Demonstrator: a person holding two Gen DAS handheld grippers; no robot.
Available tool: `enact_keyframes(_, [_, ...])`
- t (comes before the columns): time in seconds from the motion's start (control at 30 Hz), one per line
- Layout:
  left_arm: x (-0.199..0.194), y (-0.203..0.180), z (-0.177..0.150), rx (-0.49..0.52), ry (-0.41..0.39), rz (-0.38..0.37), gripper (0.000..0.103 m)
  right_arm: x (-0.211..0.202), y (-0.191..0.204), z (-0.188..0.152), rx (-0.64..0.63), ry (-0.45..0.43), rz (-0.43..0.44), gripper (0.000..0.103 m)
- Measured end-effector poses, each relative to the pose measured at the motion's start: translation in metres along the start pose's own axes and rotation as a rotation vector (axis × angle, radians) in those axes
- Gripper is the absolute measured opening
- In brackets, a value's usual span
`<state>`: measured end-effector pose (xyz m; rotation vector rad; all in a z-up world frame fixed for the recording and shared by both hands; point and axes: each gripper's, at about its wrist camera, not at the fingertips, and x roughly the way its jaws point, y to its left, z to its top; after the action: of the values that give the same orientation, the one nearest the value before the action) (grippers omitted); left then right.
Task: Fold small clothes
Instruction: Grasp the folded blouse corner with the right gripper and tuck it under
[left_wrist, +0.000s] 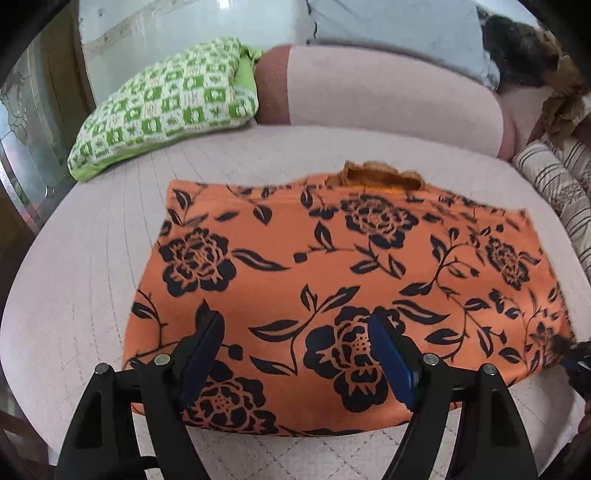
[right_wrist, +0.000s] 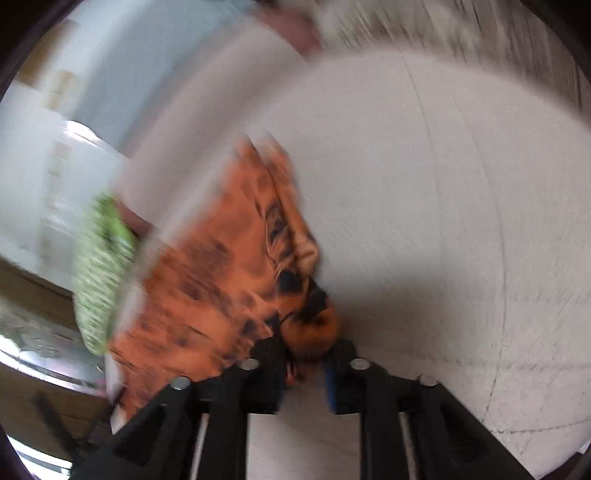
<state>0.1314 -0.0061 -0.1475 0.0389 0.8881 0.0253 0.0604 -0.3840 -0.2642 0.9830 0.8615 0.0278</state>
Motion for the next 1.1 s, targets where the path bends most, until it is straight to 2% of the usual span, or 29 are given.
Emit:
enact_keyframes(0.03, [0.002,-0.002,0.001,0.003,-0.001,0.002,0.080,-0.006,-0.002,0.003,0.002,0.008,0.015,0.025])
enact_keyframes(0.1, [0.004,-0.008,0.006,0.018,-0.010,0.006,0.080,-0.022,-0.001,0.009,-0.026,-0.007,0.001,0.040])
enact_keyframes(0.13, [0.005,-0.013,0.010,0.028,-0.021,-0.005,0.080,-0.037,0.001,0.016,-0.047,-0.049,0.004,0.066])
enact_keyframes(0.17, [0.005,-0.016,0.013,0.034,-0.032,-0.013,0.080,-0.045,0.003,0.022,-0.066,-0.075,0.018,0.073])
enact_keyframes(0.27, [0.013,-0.026,0.018,0.058,-0.035,-0.030,0.080,-0.048,0.018,0.051,-0.162,-0.073,0.063,0.073])
enact_keyframes(0.37, [0.030,-0.032,0.018,0.067,-0.004,-0.023,0.080,-0.019,0.036,0.087,-0.232,-0.019,0.083,0.073])
enact_keyframes(0.47, [0.044,-0.031,0.013,0.051,0.032,-0.034,0.080,0.028,0.054,0.115,-0.299,0.058,0.051,0.073])
enact_keyframes(0.53, [0.045,-0.029,0.010,0.040,0.023,-0.046,0.081,0.060,0.057,0.123,-0.329,0.103,-0.019,0.073])
enact_keyframes(0.57, [0.045,-0.028,0.009,0.042,0.020,-0.051,0.081,0.077,0.056,0.125,-0.324,0.150,-0.027,0.068])
enact_keyframes(0.6, [0.046,-0.028,0.008,0.047,0.017,-0.056,0.081,0.088,0.055,0.125,-0.316,0.175,-0.027,0.060])
enact_keyframes(0.63, [0.046,-0.027,0.008,0.049,0.017,-0.061,0.082,0.092,0.058,0.125,-0.331,0.175,-0.038,0.029])
enact_keyframes(0.67, [0.047,-0.026,0.007,0.048,0.014,-0.068,0.082,0.091,0.062,0.124,-0.331,0.170,-0.031,0.020])
enact_keyframes(0.73, [0.047,-0.024,0.006,0.052,0.008,-0.084,0.083,0.076,0.073,0.121,-0.349,0.085,-0.047,0.014])
enact_keyframes(0.8, [0.048,-0.021,0.004,0.055,0.002,-0.095,0.084,0.064,0.078,0.114,-0.363,0.004,-0.073,0.013])
enact_keyframes(0.83, [0.048,-0.021,0.004,0.059,-0.001,-0.098,0.084,0.073,0.075,0.113,-0.361,0.019,-0.117,0.013])
enact_keyframes(0.87, [0.048,-0.021,0.005,0.064,0.001,-0.099,0.084,0.089,0.064,0.114,-0.332,0.086,-0.157,0.019])
enact_keyframes(0.93, [0.045,-0.019,0.007,0.068,0.010,-0.113,0.084,0.081,0.053,0.118,-0.242,0.069,-0.088,0.021])
enact_keyframes(0.97, [0.043,-0.016,0.007,0.062,0.002,-0.122,0.084,0.070,0.057,0.118,-0.230,0.048,-0.081,0.023])
enact_keyframes(1.03, [0.042,-0.010,0.007,0.052,-0.001,-0.128,0.084,0.049,0.074,0.114,-0.293,-0.005,-0.117,0.023])
enact_keyframes(1.1, [0.042,-0.005,0.005,0.045,-0.012,-0.146,0.084,0.028,0.095,0.103,-0.373,-0.045,-0.111,0.023])
